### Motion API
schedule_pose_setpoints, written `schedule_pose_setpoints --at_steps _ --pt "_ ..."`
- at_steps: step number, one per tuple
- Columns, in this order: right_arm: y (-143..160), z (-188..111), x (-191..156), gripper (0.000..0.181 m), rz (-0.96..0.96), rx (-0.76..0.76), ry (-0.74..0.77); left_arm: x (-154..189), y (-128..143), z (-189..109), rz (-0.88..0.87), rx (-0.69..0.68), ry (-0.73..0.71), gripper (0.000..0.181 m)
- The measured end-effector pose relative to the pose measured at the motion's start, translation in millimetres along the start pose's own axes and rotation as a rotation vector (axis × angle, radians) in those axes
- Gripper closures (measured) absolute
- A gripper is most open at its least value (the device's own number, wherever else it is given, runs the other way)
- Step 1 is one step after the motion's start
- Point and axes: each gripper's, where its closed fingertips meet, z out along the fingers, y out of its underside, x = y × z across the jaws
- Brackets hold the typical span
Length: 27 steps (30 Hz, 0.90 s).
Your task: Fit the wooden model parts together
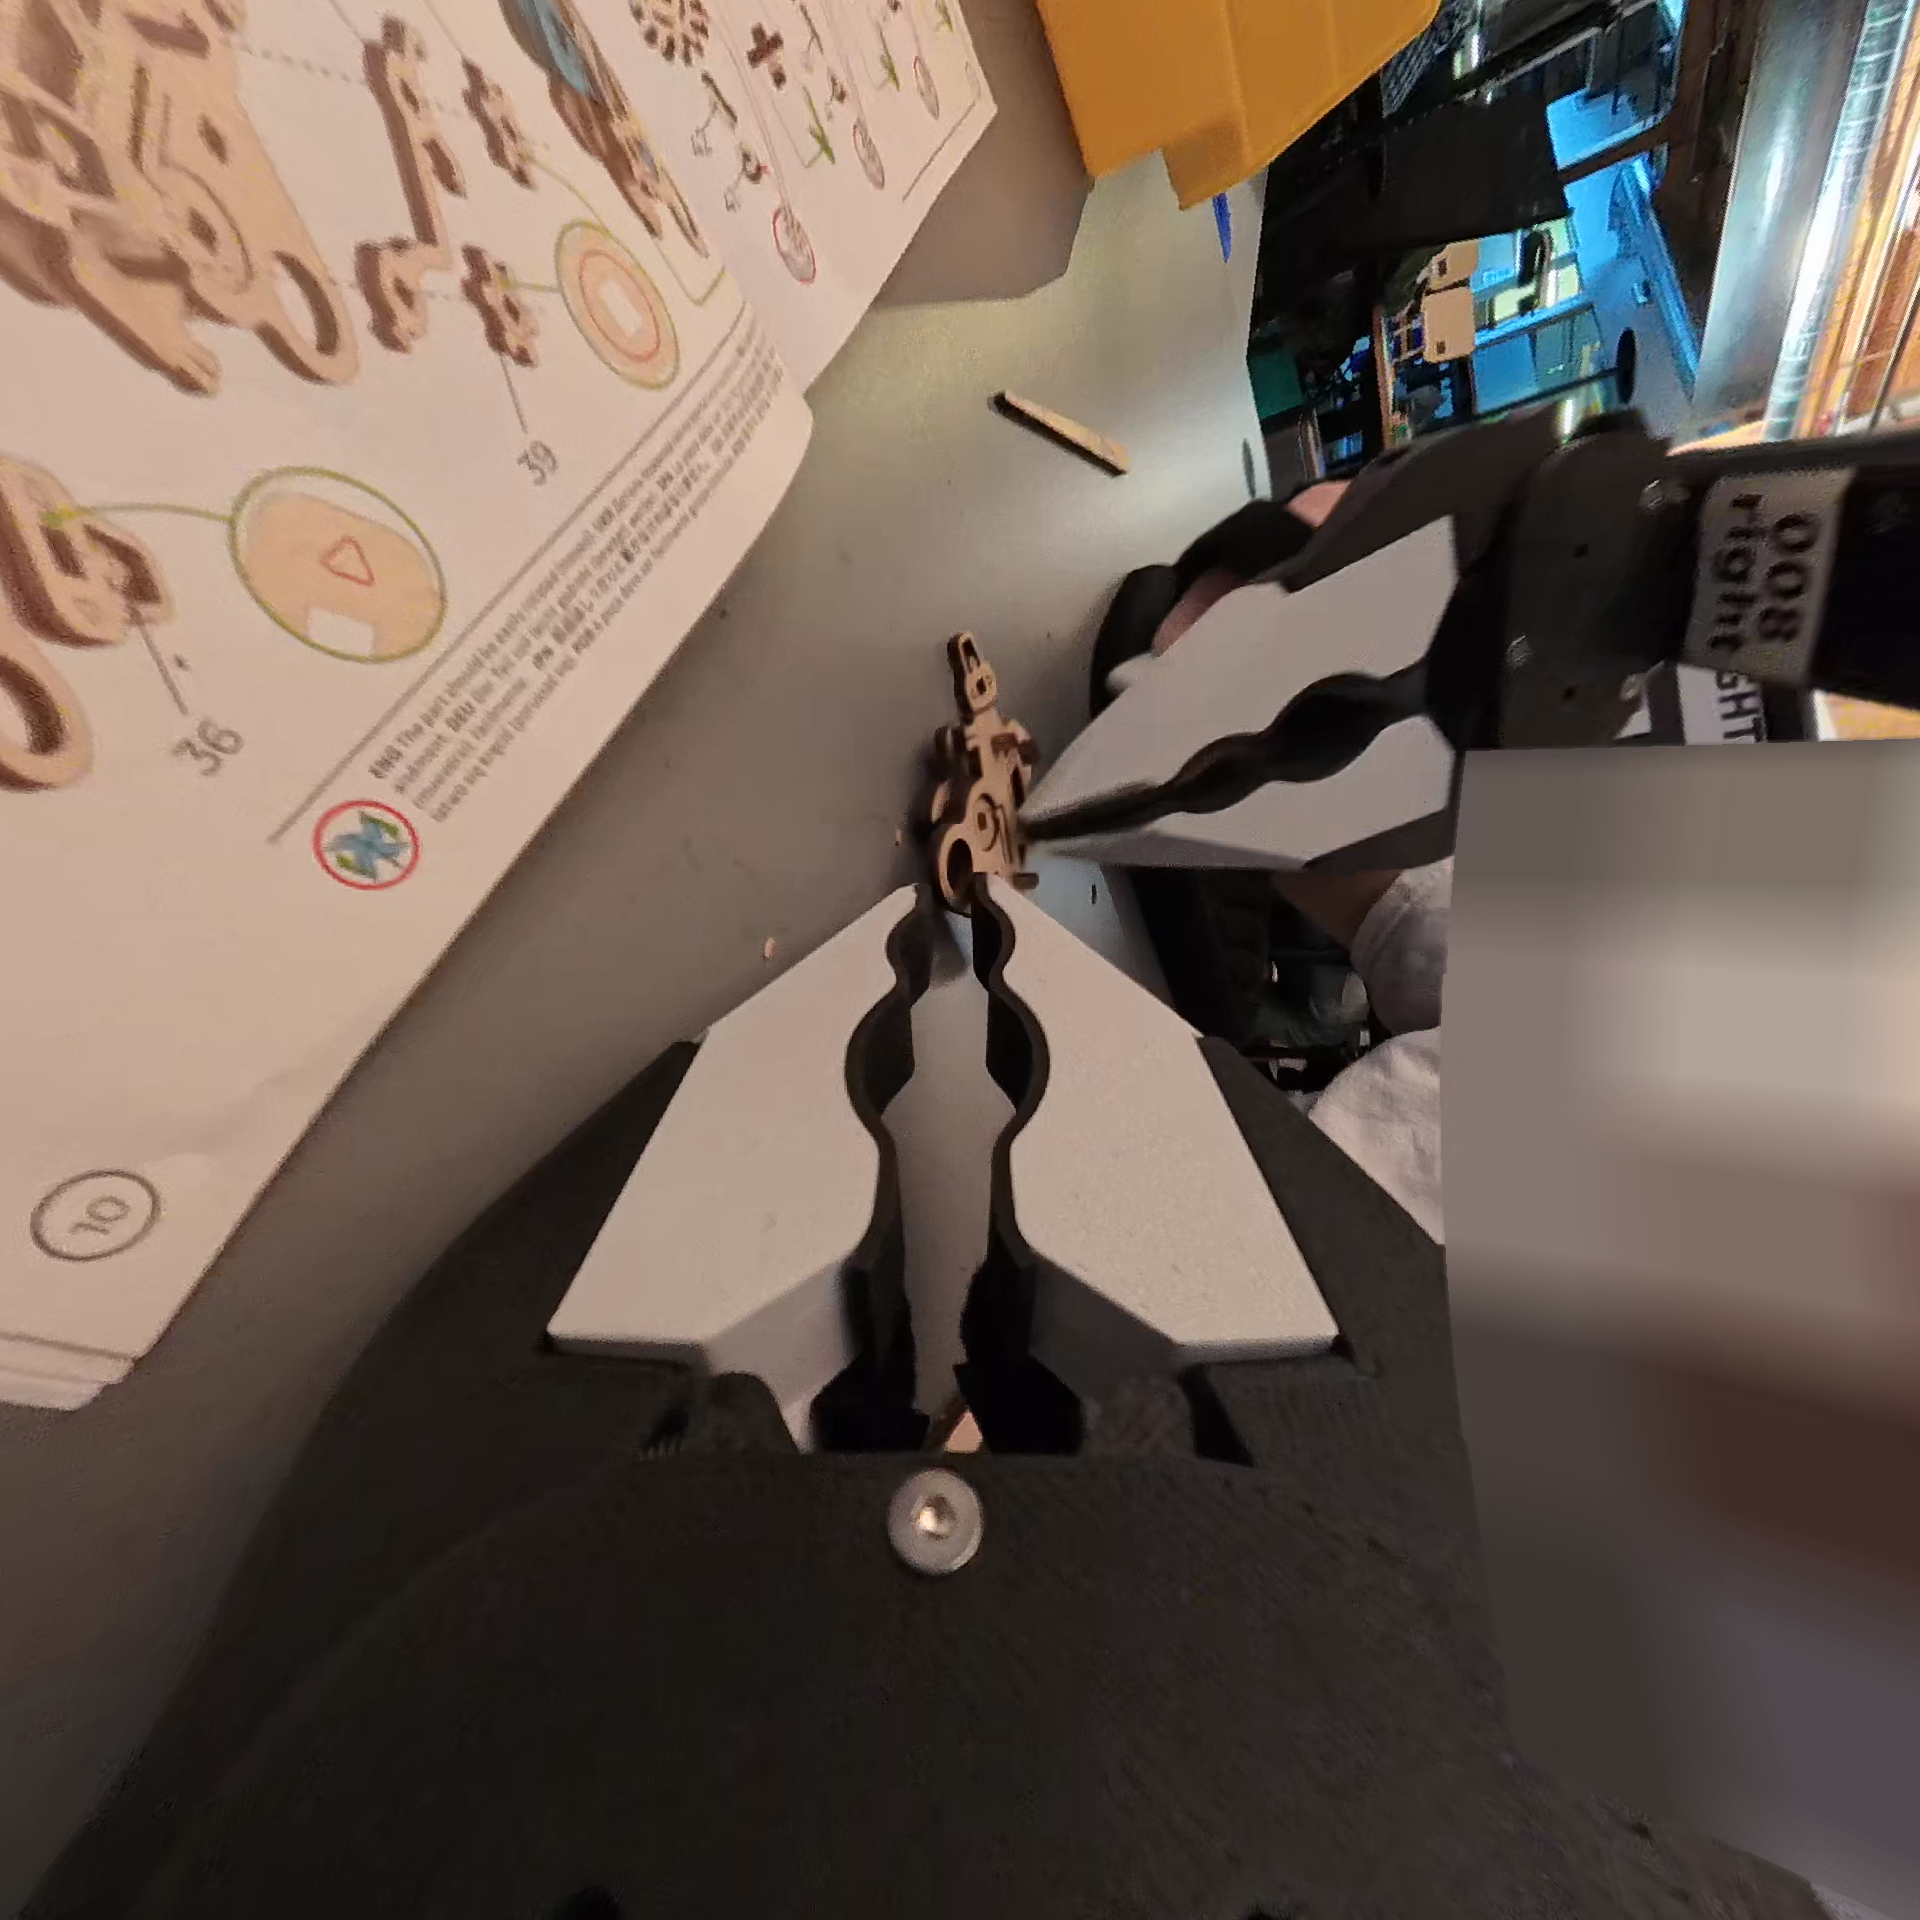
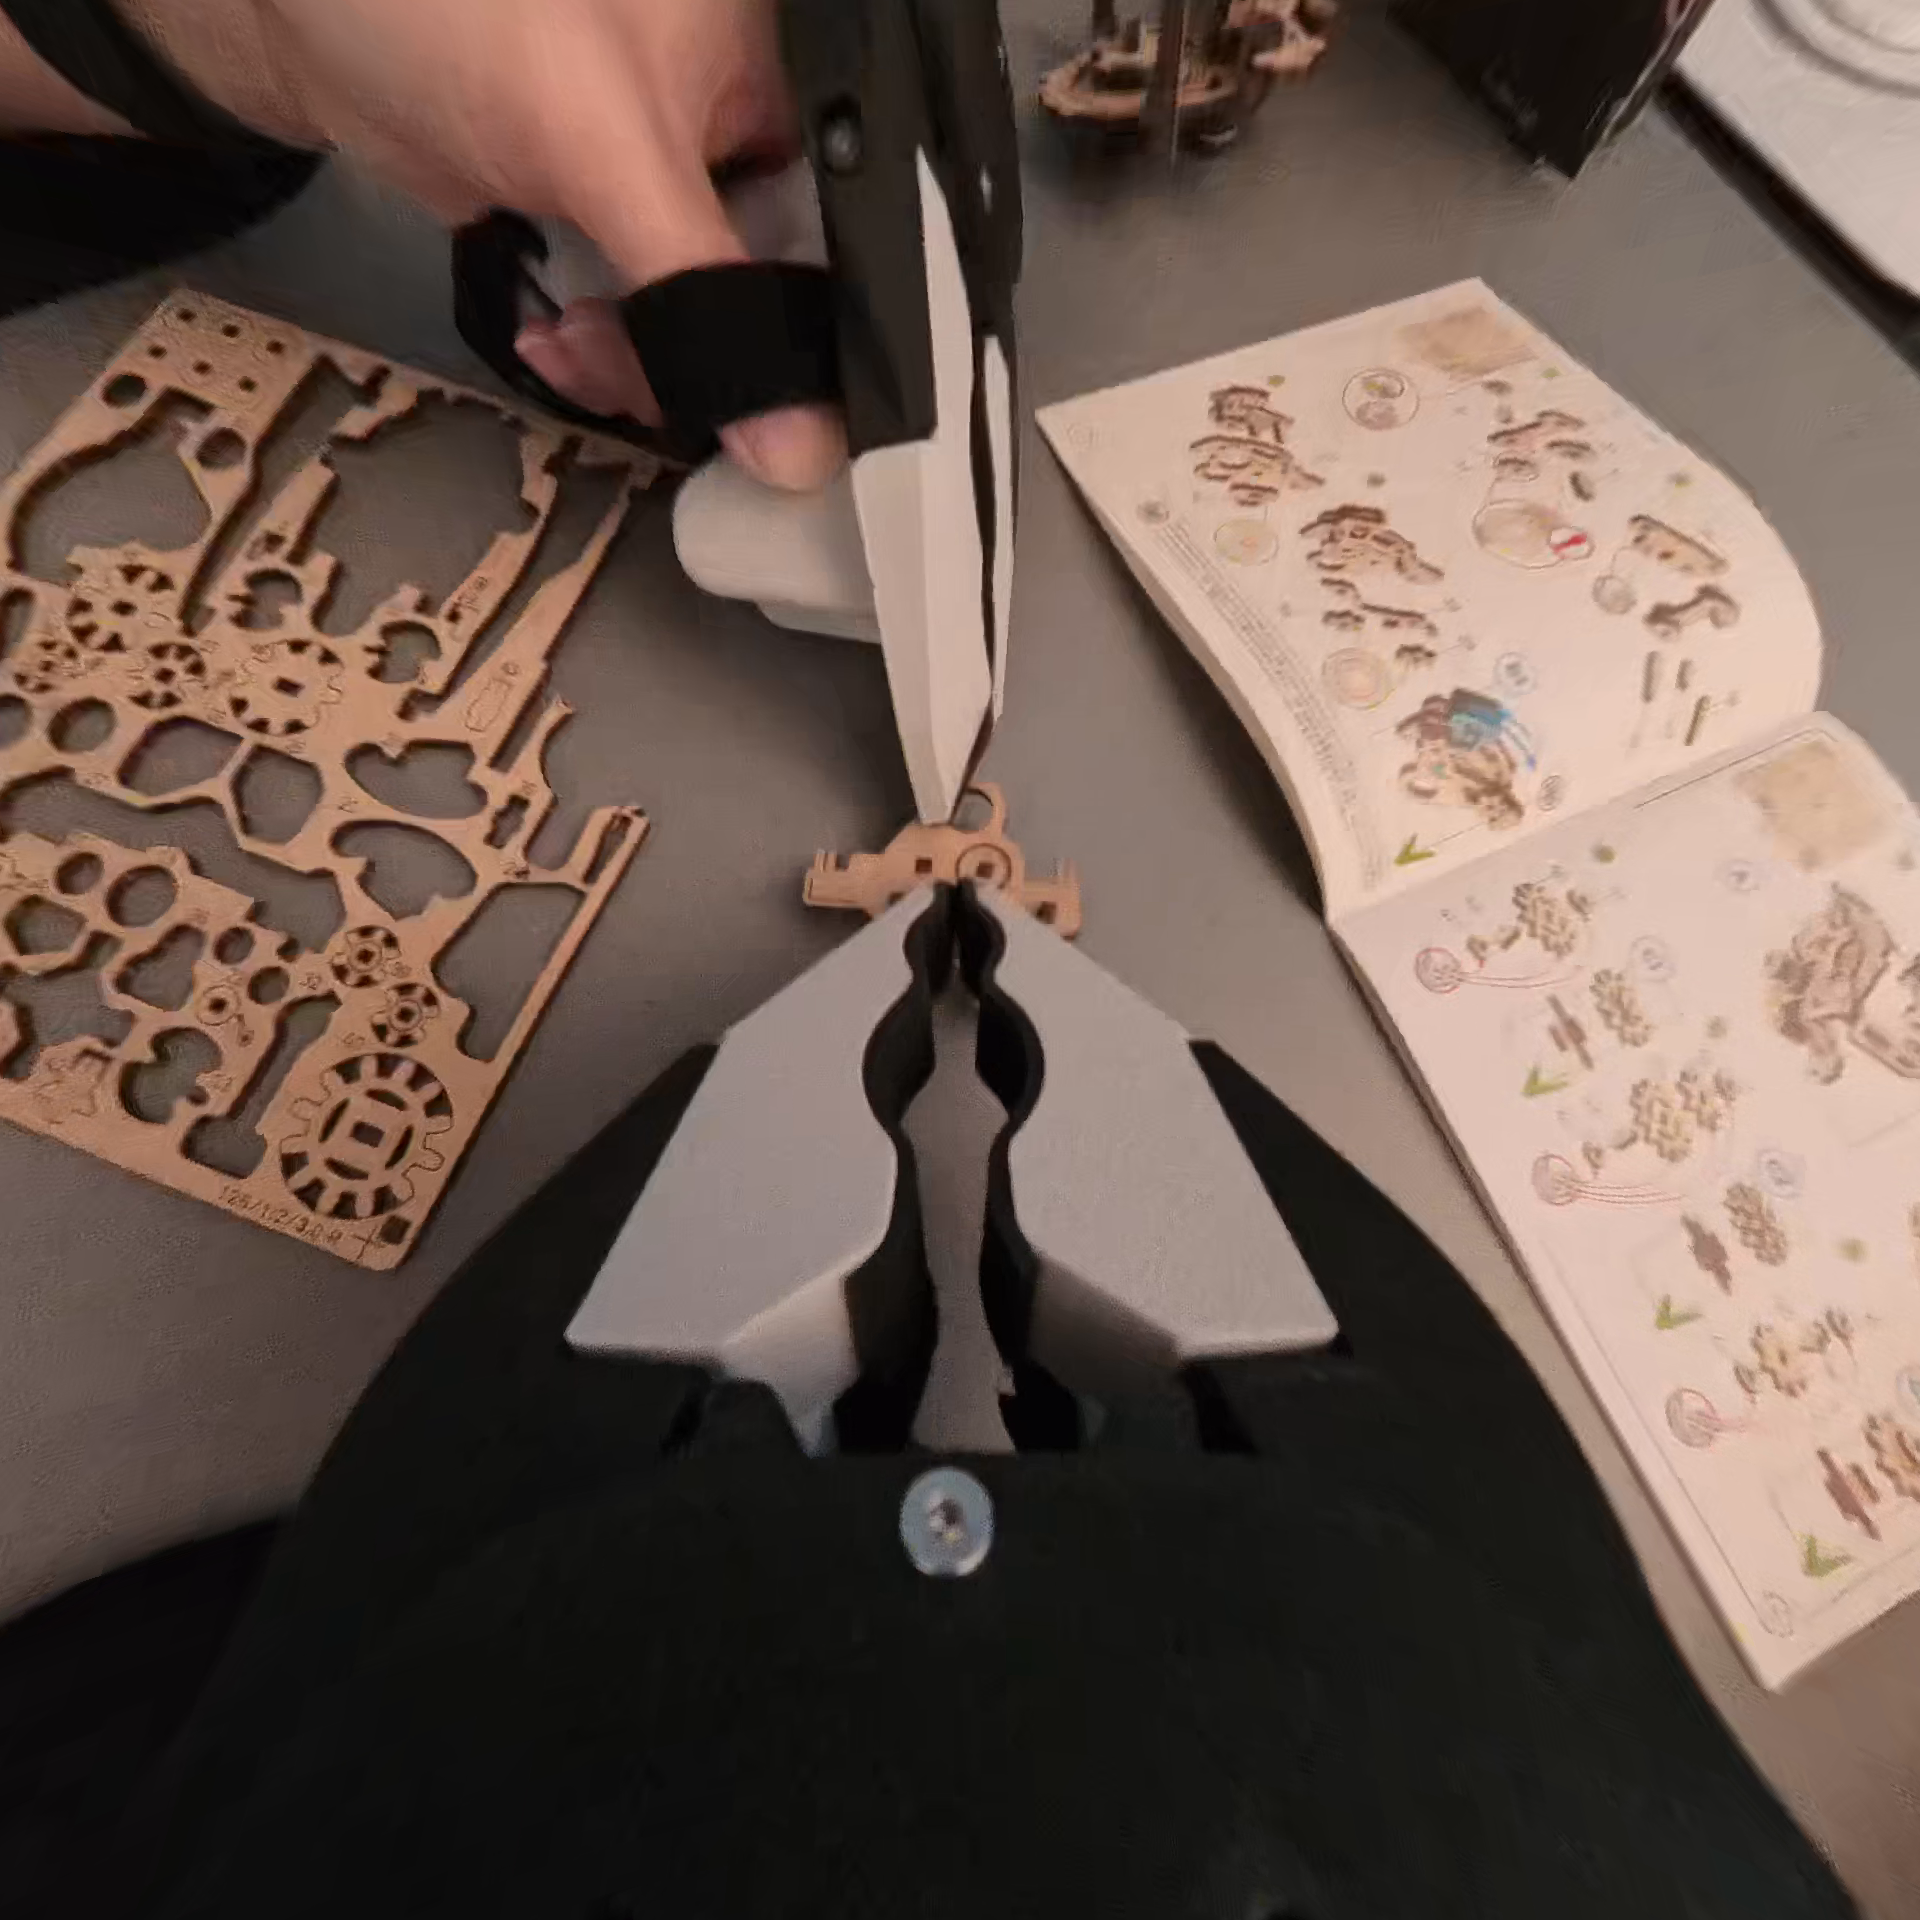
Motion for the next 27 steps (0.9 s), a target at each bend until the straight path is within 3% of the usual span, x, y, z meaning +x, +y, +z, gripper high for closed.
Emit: schedule_pose_setpoints --at_steps 2,3,4,8,9,13,15,19,21,25,27 --pt "-15 -9 0 0.181 -0.047 0.074 0.046 0 1 0 -0.004 -0.005 0.005 0.176" --pt "-12 -6 -3 0.181 -0.056 0.062 0.037 0 1 0 -0.001 -0.005 0.003 0.176" --pt "9 5 -3 0.18 -0.038 -0.044 0.025 0 1 0 -0.002 -0.005 0.003 0.176" --pt "-13 -8 -1 0.181 -0.008 0.077 0.024 0 1 0 -0.001 -0.006 0.004 0.176" --pt "3 2 -6 0.181 -0.005 -0.004 -0.007 0 1 0 -0.002 -0.005 0.004 0.176" --pt "-2 -6 -8 0.181 -0.005 -0.001 -0.005 0 0 0 -0.003 -0.004 0.003 0.176" --pt "11 3 -10 0.178 0.001 -0.048 -0.023 0 0 0 -0.004 -0.002 0.004 0.176" --pt "-13 -13 -8 0.181 0.012 0.06 -0.007 0 0 0 -0.004 -0.003 0.005 0.176" --pt "9 1 -7 0.18 0.028 -0.023 -0.015 0 0 0 -0.007 -0.002 0.008 0.176" --pt "-17 -16 -4 0.181 0.005 0.09 0.014 -1 0 -1 -0.008 -0.002 0.006 0.176" --pt "6 0 -4 0.181 0.052 -0.003 -0.021 0 -1 -1 -0.009 0.003 0.012 0.176"
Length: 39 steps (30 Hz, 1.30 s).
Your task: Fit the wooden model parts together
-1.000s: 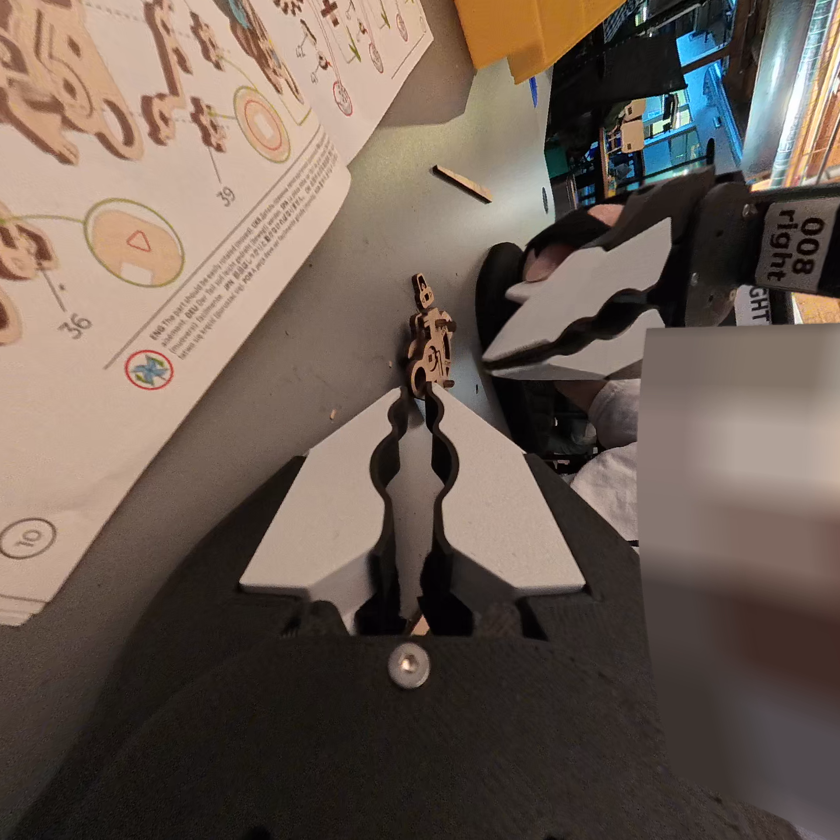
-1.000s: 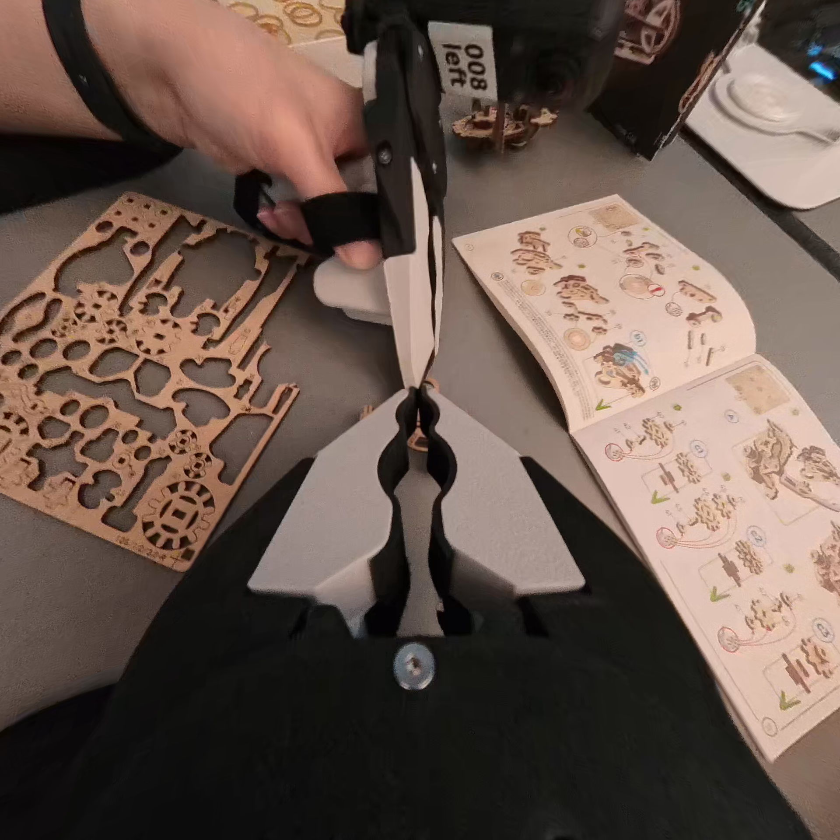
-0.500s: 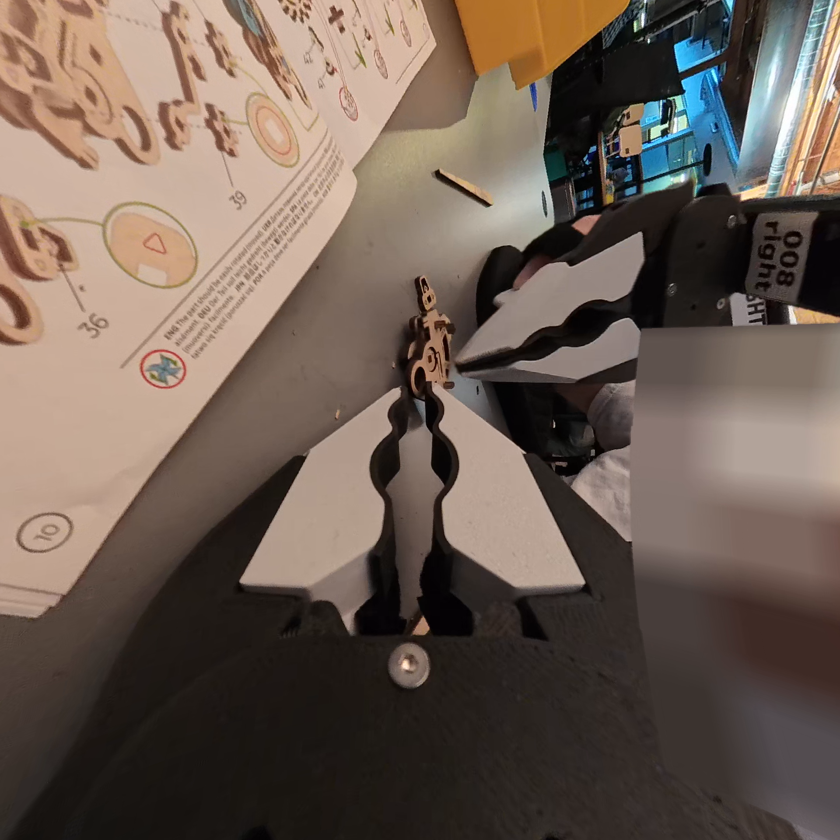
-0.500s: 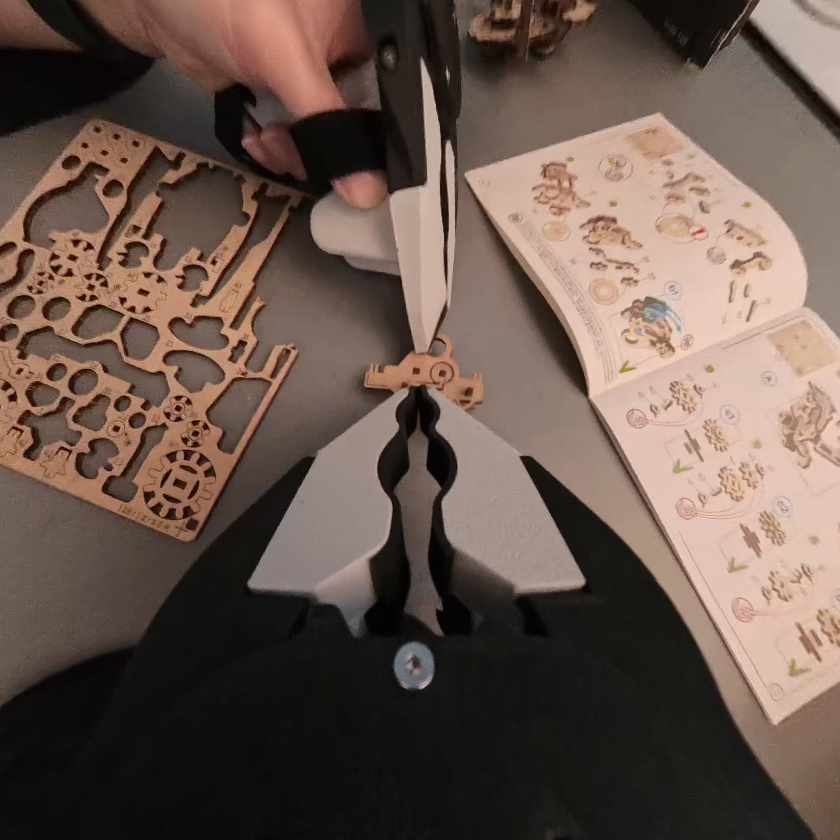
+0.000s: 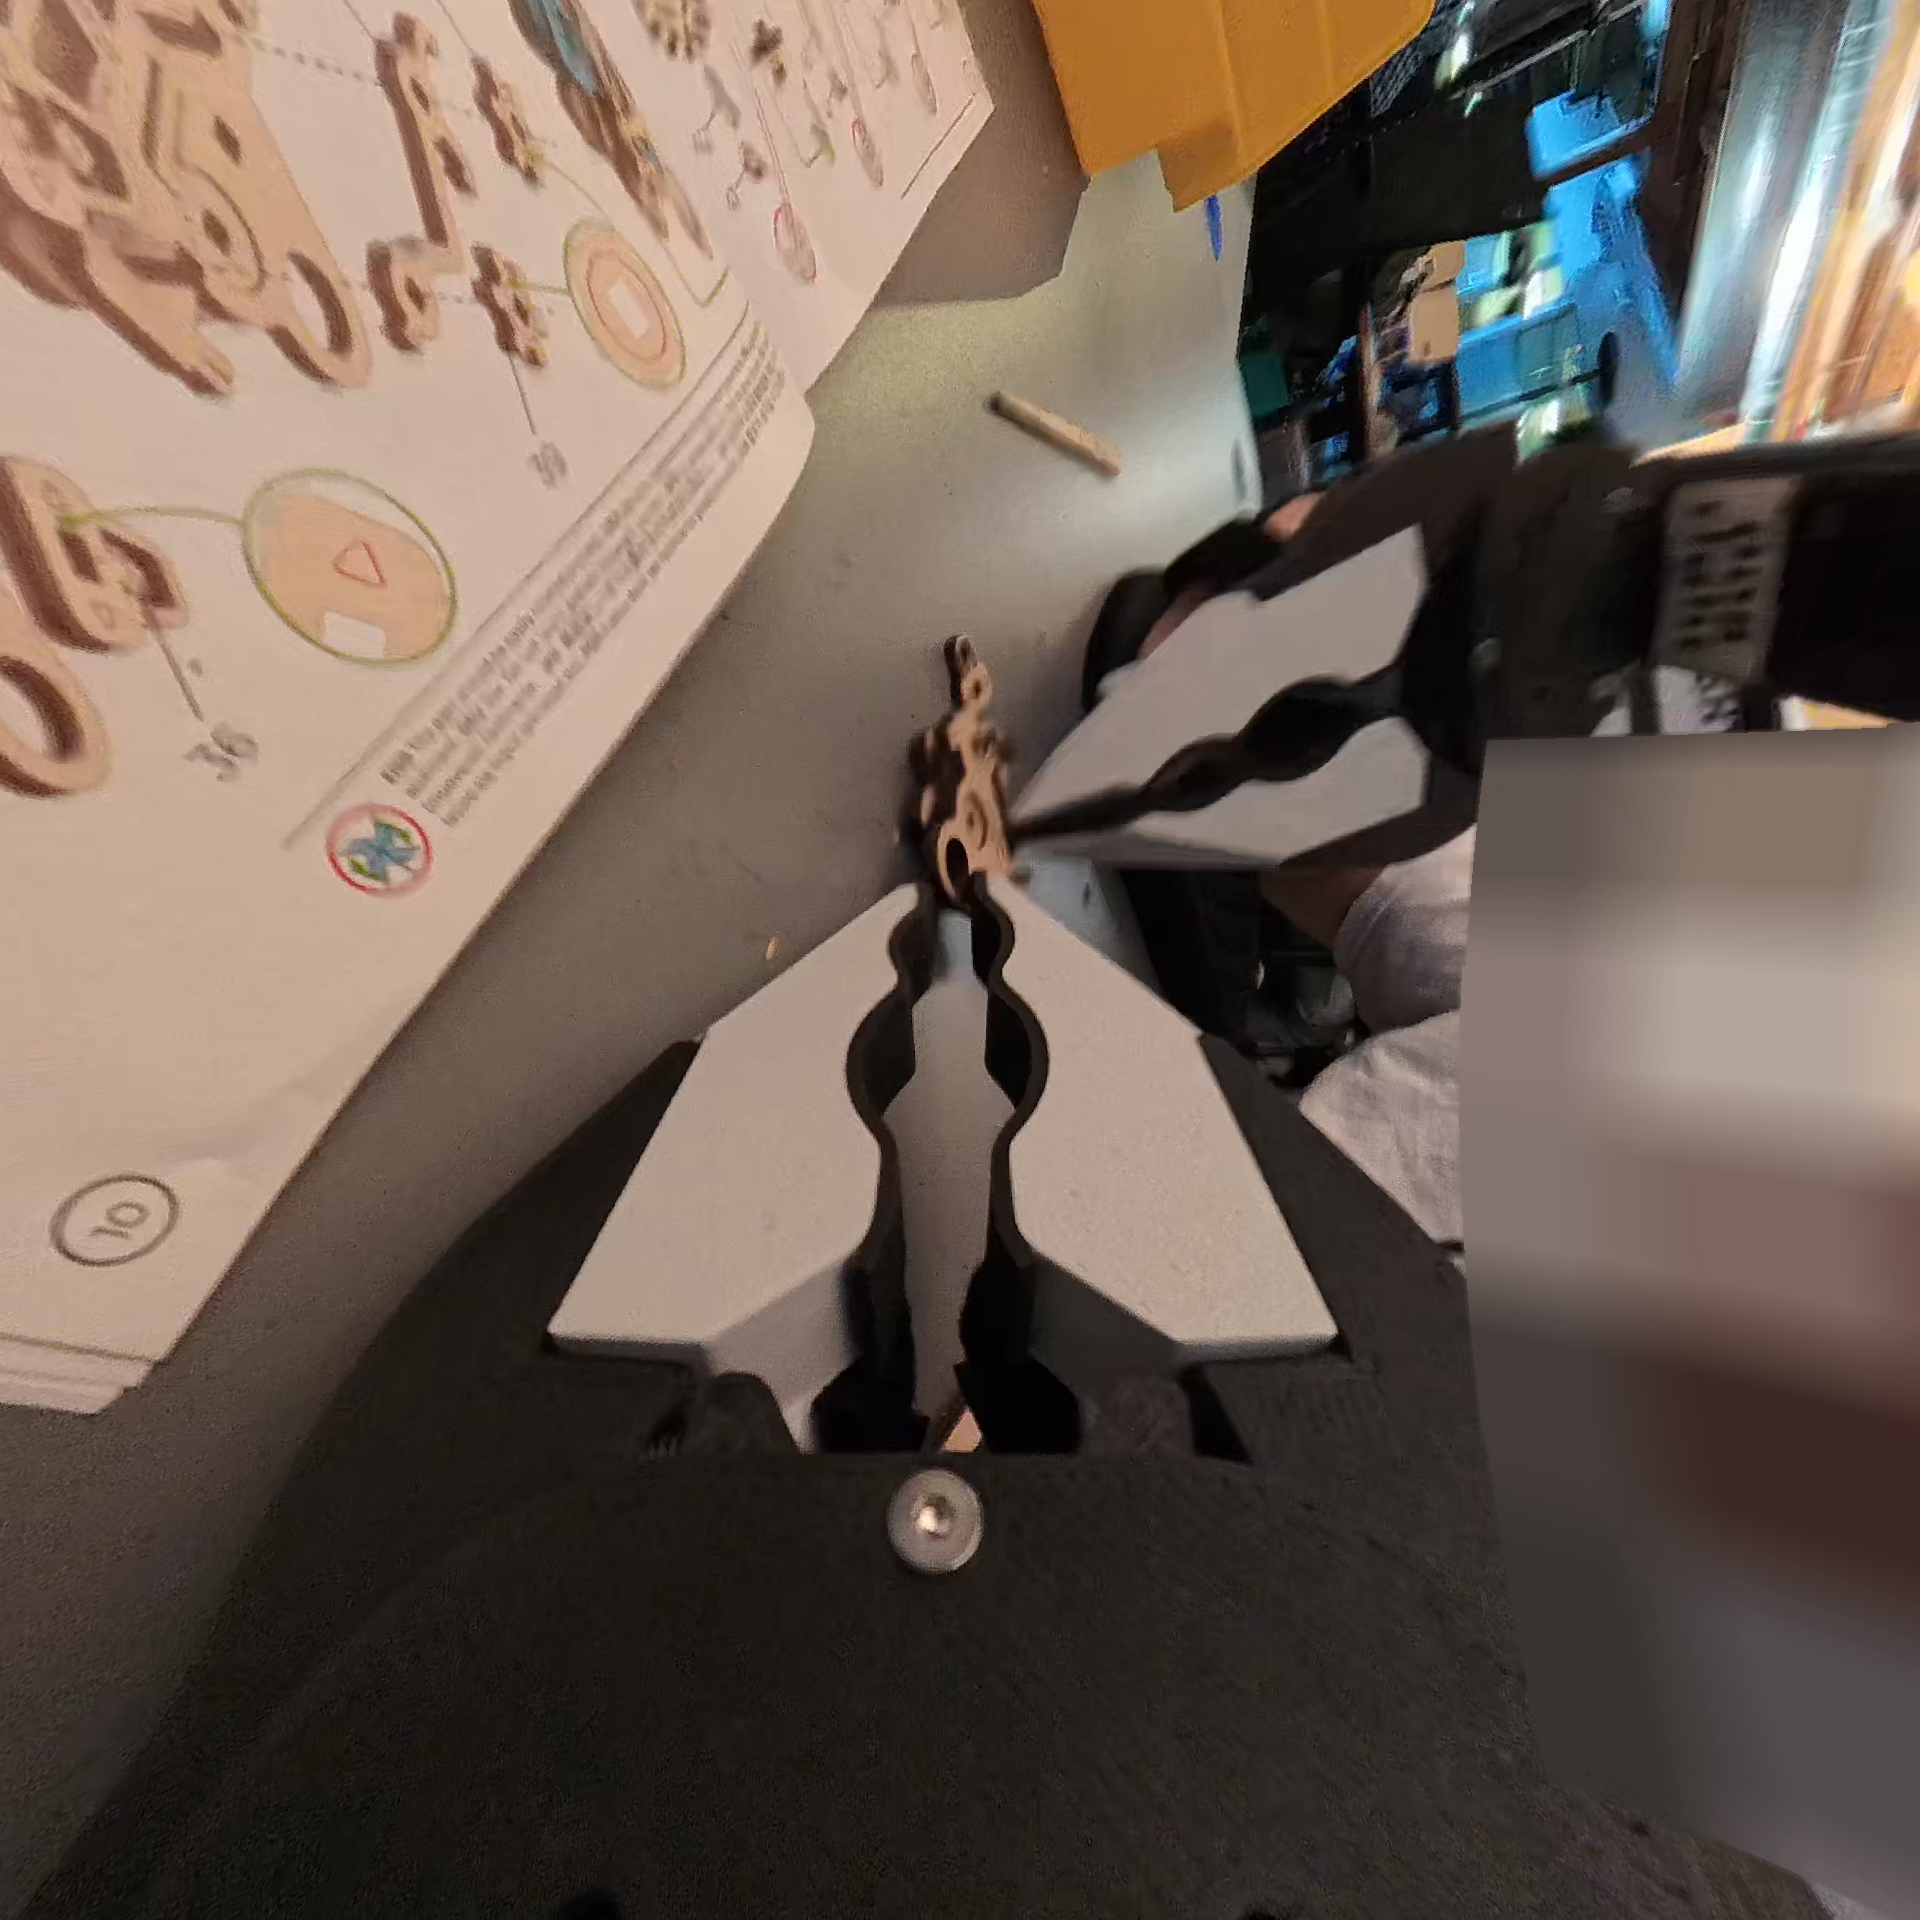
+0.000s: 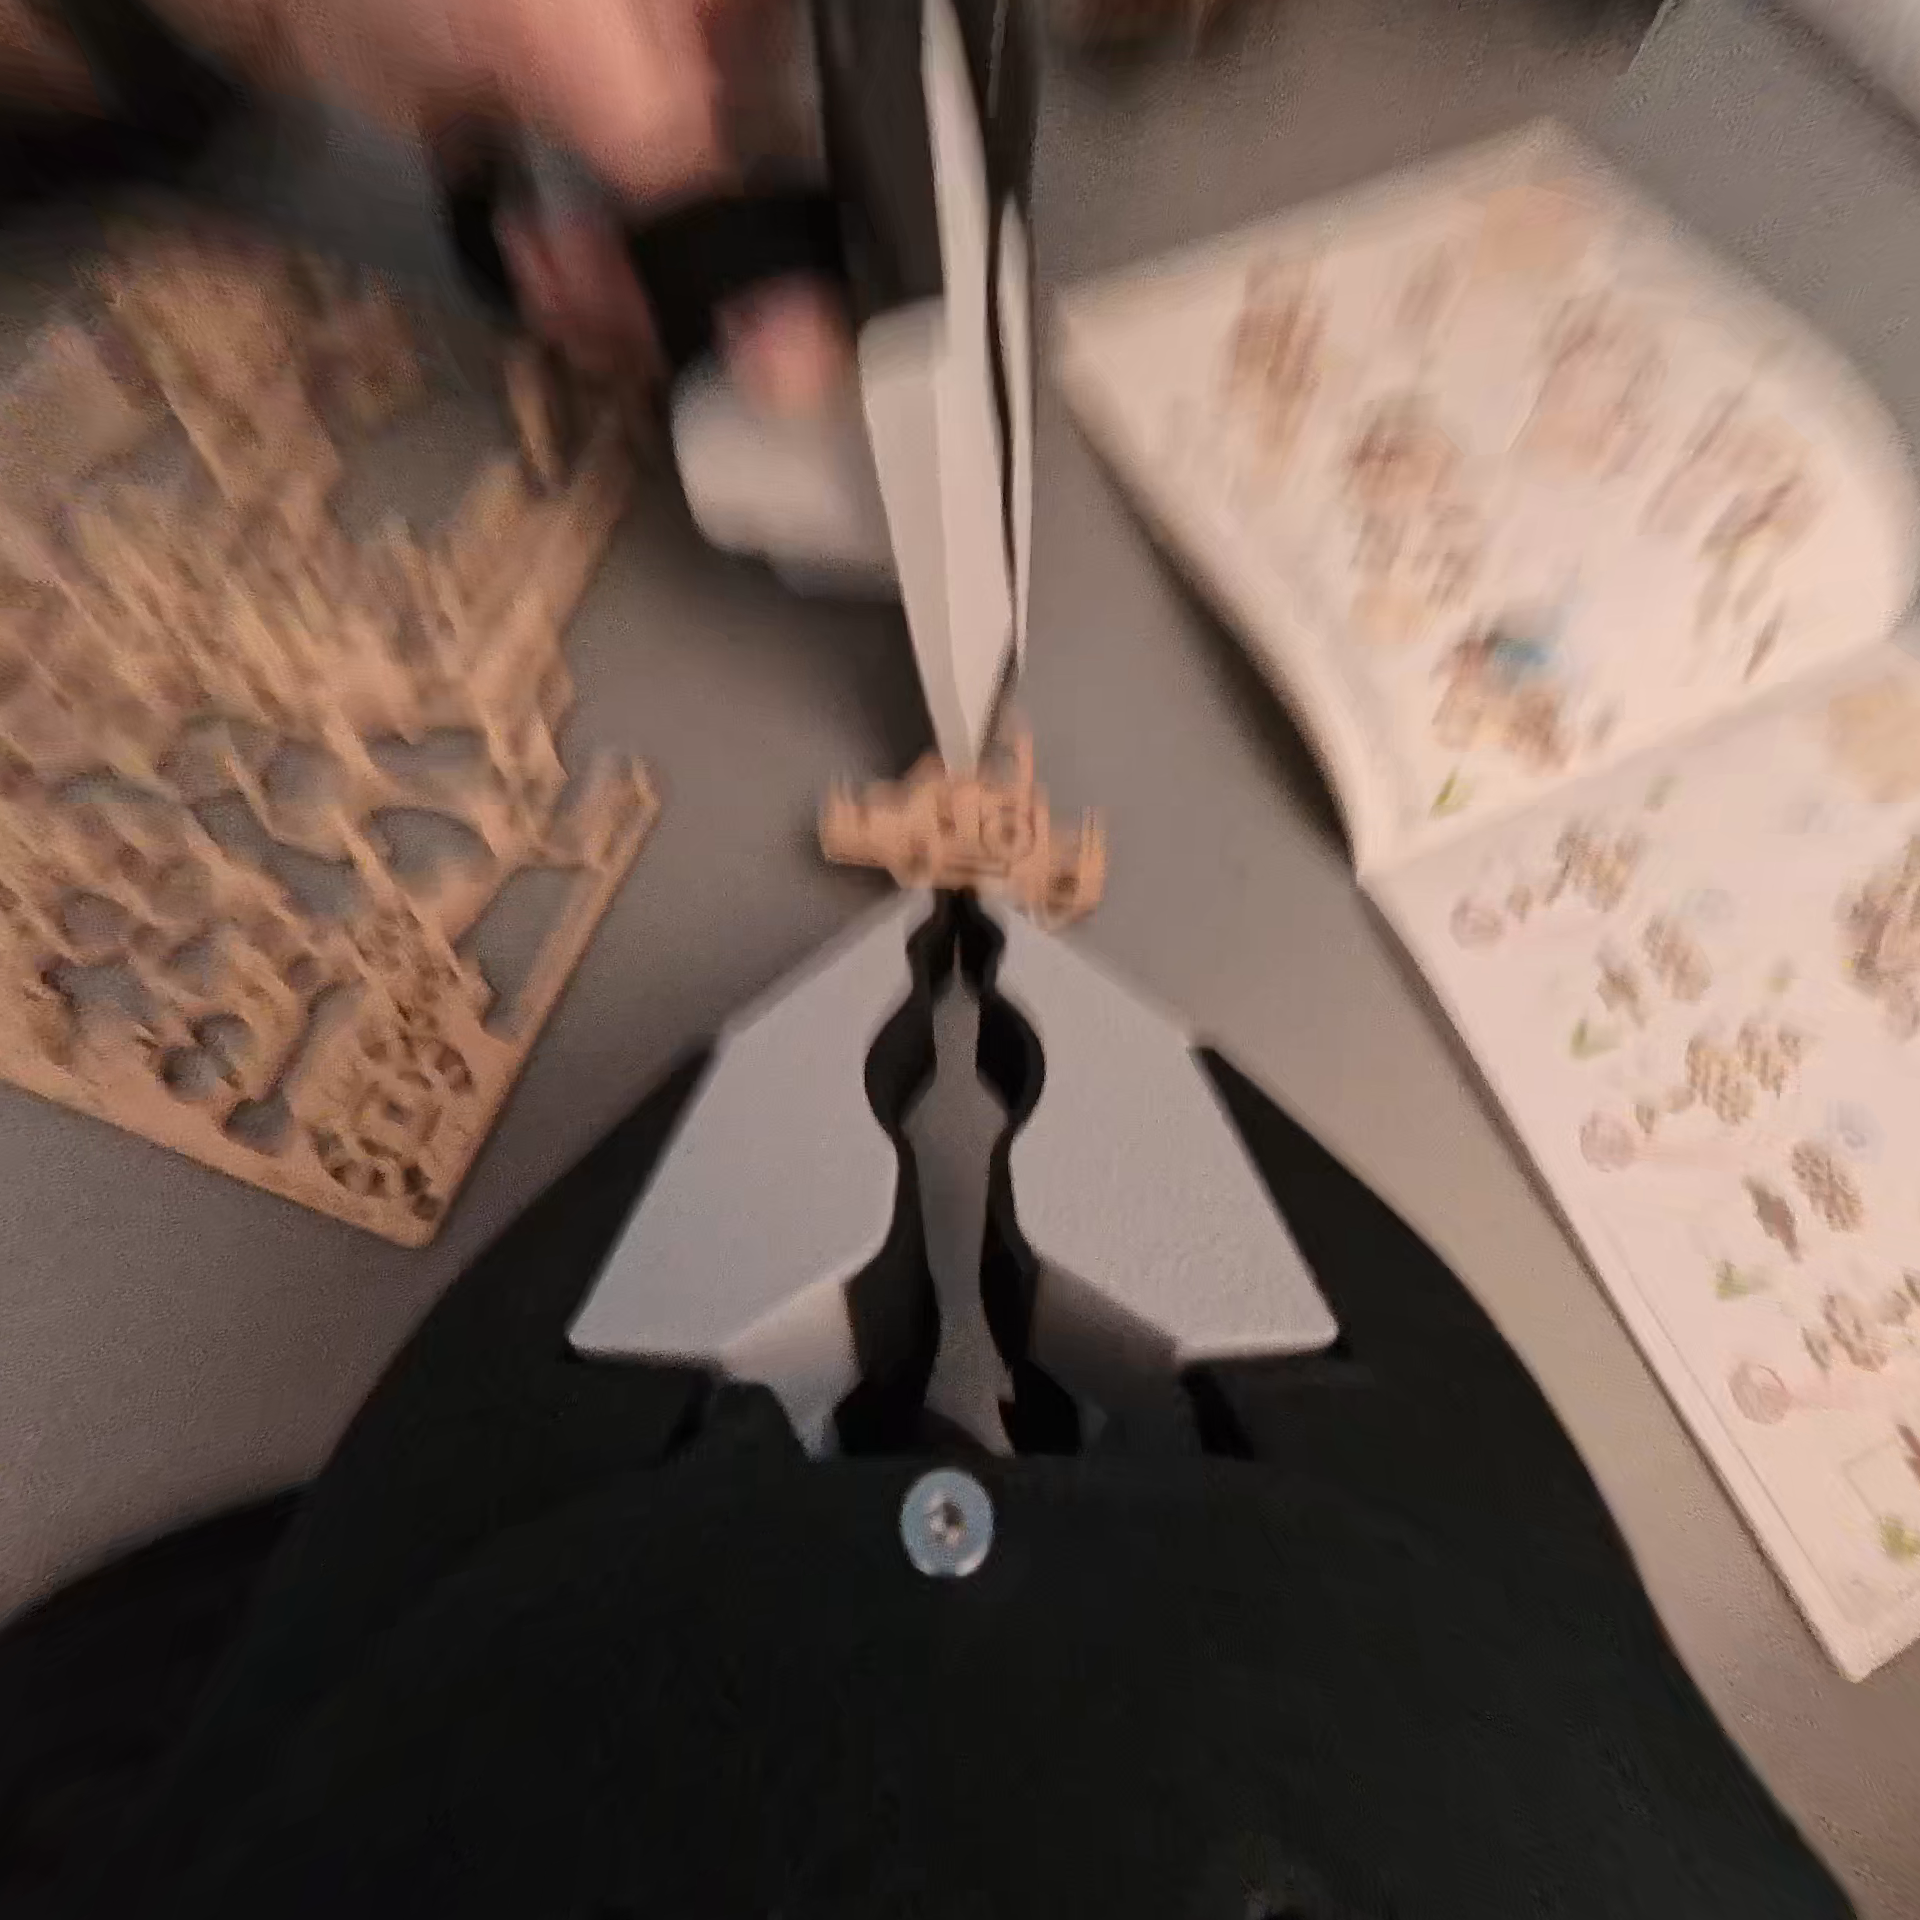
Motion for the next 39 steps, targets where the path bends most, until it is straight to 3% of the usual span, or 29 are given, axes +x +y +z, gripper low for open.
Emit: schedule_pose_setpoints --at_steps 3,5,9,11,14,17,20,22,26,29,32,33,37,39 --pt "-26 -20 1 0.181 -0.018 0.11 0.026 -1 1 0 -0.005 -0.004 -0.002 0.176" --pt "0 -2 2 0.181 -0.015 -0.012 0.017 -1 0 0 -0.003 -0.004 -0.002 0.176" --pt "-26 -17 5 0.181 -0.002 0.116 0.033 -1 1 0 -0.009 -0.007 0.004 0.176" --pt "13 2 8 0.173 0.004 -0.074 0.025 -1 1 1 -0.006 -0.009 0.002 0.176" --pt "-22 -17 10 0.181 -0.008 0.106 0.046 0 1 0 -0.007 -0.008 0.004 0.176" --pt "3 1 10 0.181 -0.007 -0.012 0.031 0 2 1 -0.006 -0.013 0.009 0.176" --pt "-19 -16 17 0.181 -0.041 0.075 0.088 0 2 1 -0.005 -0.013 0.003 0.176" --pt "10 1 15 0.175 -0.014 -0.064 0.05 0 2 1 -0.006 -0.017 0.007 0.176" --pt "-11 -9 15 0.181 -0.065 0.015 0.092 1 3 1 -0.005 -0.021 0.008 0.176" --pt "2 -3 15 0.181 -0.056 -0.053 0.062 1 3 2 -0.008 -0.027 0.014 0.177" --pt "-8 -10 17 0.181 -0.077 0.01 0.08 2 4 2 -0.003 -0.028 0.012 0.176" --pt "5 -2 16 0.181 -0.06 -0.057 0.061 2 4 2 -0.006 -0.028 0.015 0.176" --pt "-16 -16 23 0.181 -0.075 0.042 0.126 2 4 2 -0.004 -0.03 0.014 0.177" --pt "-8 -11 30 0.181 -0.066 0.001 0.142 2 4 3 -0.006 -0.034 0.017 0.177"
